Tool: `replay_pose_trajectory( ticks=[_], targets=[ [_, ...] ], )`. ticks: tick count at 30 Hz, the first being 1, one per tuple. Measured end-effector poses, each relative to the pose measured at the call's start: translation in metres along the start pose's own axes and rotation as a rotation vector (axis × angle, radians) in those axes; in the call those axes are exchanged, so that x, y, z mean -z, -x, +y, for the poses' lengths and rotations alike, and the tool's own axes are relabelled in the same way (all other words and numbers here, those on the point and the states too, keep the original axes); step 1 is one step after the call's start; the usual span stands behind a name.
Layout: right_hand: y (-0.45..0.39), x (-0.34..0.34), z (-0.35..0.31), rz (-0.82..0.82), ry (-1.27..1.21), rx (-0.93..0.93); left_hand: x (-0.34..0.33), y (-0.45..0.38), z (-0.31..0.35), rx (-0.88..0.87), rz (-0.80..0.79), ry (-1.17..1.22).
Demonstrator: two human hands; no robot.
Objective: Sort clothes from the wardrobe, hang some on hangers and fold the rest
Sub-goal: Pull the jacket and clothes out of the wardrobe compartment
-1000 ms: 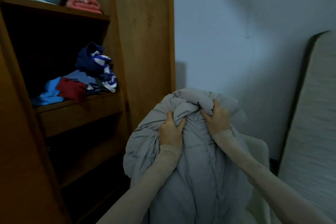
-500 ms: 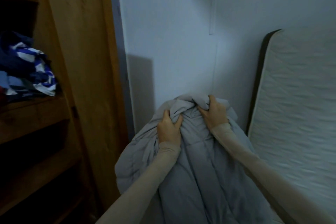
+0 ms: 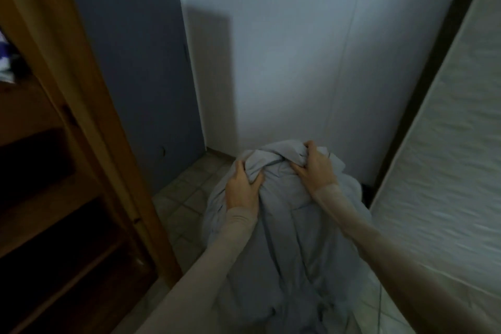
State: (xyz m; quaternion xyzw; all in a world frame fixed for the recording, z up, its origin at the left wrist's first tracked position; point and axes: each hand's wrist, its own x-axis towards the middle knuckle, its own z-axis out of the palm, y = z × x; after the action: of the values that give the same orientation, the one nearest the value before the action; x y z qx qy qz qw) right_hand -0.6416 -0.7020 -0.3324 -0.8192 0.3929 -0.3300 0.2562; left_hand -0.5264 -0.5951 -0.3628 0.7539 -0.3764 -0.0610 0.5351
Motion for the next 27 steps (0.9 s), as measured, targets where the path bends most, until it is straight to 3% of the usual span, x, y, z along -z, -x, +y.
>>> replay_pose_trajectory(
  ticks=[5,11,16,19,23,25,27],
  targets=[
    [-0.003,-0.063,0.054,-0.219,-0.001,-0.066,-0.035,0.006,-0.073,0.129,-0.058,-0.113],
    [0.011,-0.133,0.120,-0.321,0.304,-0.062,-0.084,0.021,-0.152,0.249,-0.163,-0.374],
    [0.045,-0.184,0.170,-0.525,0.541,0.032,-0.112,0.046,-0.218,0.296,-0.304,-0.559],
    [0.067,-0.211,0.206,-0.629,0.645,0.020,-0.124,0.063,-0.260,0.272,-0.405,-0.539],
    [0.107,-0.233,0.257,-0.918,0.684,-0.160,-0.140,0.093,-0.299,0.318,-0.783,-0.669],
    [0.124,-0.234,0.272,-1.047,0.627,-0.248,-0.139,0.103,-0.305,0.393,-0.917,-0.601],
    [0.128,-0.226,0.275,-1.059,0.574,-0.286,-0.129,0.107,-0.299,0.359,-0.752,-0.452]
  ],
)
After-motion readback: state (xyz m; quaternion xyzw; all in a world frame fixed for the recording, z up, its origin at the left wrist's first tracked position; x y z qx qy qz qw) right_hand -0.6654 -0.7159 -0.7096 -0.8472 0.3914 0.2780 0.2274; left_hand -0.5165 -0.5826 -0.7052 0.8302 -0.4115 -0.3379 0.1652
